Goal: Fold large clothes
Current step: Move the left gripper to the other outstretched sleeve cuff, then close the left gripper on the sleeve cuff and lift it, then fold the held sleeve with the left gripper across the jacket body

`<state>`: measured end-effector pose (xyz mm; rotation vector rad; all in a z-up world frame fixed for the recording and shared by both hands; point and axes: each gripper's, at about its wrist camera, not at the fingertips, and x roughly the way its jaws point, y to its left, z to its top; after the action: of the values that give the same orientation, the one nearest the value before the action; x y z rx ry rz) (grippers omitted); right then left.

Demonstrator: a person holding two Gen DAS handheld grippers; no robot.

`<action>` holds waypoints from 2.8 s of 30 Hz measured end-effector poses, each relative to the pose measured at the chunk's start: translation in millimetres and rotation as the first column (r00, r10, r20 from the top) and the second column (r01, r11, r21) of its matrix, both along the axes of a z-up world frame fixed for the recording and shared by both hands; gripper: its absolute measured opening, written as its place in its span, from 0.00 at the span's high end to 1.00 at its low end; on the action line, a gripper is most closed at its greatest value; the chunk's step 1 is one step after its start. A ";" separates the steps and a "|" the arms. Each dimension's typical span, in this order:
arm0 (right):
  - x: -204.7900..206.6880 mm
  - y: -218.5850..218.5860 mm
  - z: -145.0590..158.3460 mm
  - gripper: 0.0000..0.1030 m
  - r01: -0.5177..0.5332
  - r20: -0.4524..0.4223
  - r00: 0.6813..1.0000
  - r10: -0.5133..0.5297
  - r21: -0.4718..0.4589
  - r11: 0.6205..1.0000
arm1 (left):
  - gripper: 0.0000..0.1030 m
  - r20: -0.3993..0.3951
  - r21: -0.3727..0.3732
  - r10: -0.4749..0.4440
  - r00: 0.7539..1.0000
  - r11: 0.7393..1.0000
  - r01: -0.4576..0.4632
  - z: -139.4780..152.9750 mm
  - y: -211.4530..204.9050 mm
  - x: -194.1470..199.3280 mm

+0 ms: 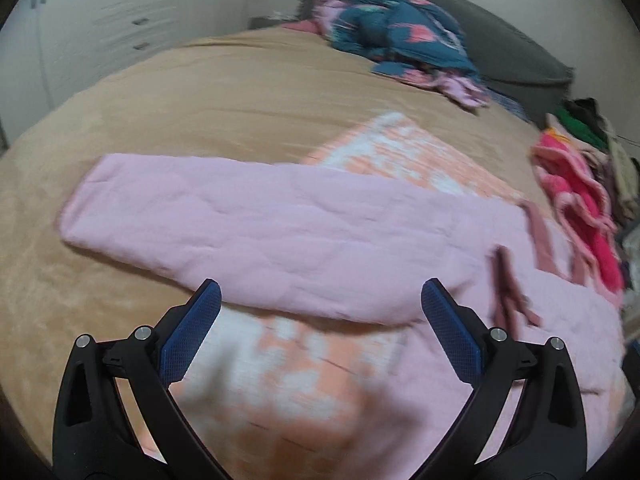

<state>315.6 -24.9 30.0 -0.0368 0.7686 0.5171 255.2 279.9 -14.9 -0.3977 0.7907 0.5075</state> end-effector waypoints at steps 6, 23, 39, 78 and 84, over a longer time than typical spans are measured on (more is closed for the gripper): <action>-2.5 44.3 -3.5 0.07 -0.070 -0.009 0.997 0.070 -0.001 0.998 | 0.09 -0.028 -0.023 0.108 0.994 0.994 -0.109 -11.4 44.1 -15.8; -13.4 141.6 -35.4 0.07 -0.240 -0.060 0.970 0.238 -0.043 0.970 | 0.09 -0.094 -0.145 0.267 0.959 0.949 -0.279 -57.1 117.2 -32.6; -3.9 137.3 -45.8 0.07 -0.235 -0.076 0.970 0.231 -0.036 0.971 | 0.09 0.001 -0.305 0.373 0.928 0.883 -0.355 -83.6 180.2 -51.1; -31.8 -46.7 -5.8 0.07 0.061 -0.035 0.998 -0.057 0.146 0.987 | 0.89 0.396 0.026 0.066 0.916 0.996 -0.083 98.8 39.8 -33.8; -47.6 -83.7 -7.3 0.07 0.133 -0.029 0.991 -0.130 0.157 0.979 | 0.90 0.416 0.075 -0.014 0.909 0.997 -0.019 111.2 5.9 -23.8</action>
<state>268.0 -108.6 22.7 0.1659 0.7407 0.4516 231.5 285.7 96.2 -0.4170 0.3554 0.4334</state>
